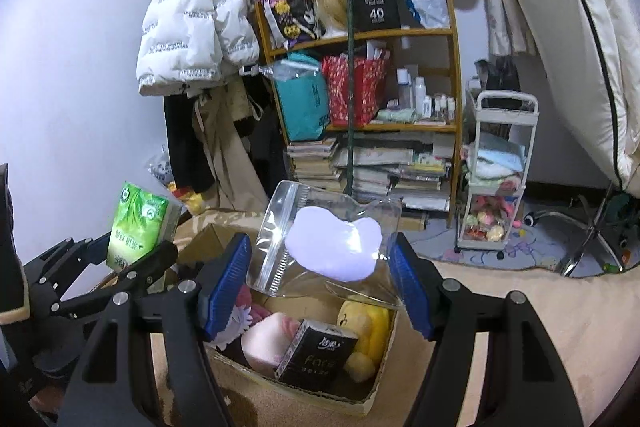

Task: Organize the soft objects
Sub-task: 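Lift the green carton and clear bag and carry them over the box, then lower the green carton and clear bag into the box and open both grippers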

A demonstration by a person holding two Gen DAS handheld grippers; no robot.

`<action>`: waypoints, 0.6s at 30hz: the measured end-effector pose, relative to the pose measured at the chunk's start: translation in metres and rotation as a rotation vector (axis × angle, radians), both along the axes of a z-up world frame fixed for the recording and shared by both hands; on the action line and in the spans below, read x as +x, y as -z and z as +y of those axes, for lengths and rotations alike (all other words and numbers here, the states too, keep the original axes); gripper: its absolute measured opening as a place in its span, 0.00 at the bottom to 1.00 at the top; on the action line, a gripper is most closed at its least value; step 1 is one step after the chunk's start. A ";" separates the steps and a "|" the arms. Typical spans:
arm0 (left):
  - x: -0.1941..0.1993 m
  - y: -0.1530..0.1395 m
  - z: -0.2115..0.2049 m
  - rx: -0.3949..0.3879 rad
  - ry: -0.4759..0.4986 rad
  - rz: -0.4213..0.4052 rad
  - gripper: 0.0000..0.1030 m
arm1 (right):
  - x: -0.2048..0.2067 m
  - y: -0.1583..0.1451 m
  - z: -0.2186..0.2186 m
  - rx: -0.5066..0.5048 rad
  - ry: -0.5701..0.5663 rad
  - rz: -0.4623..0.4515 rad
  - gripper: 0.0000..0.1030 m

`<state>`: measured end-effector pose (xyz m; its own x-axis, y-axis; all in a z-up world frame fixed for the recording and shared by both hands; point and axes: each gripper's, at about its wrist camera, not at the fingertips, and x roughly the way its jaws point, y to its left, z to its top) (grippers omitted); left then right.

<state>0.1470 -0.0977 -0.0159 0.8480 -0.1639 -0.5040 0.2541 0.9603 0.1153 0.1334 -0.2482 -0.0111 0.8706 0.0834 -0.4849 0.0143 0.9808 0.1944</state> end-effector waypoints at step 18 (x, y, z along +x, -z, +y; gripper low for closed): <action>0.003 0.018 0.005 0.045 -0.022 0.063 0.78 | 0.001 0.033 -0.006 0.079 -0.012 0.070 0.90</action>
<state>0.1503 -0.0928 -0.0341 0.8175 -0.1213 -0.5630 0.2410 0.9599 0.1432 0.1344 -0.2546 -0.0439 0.8337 0.1344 -0.5357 0.0186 0.9625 0.2705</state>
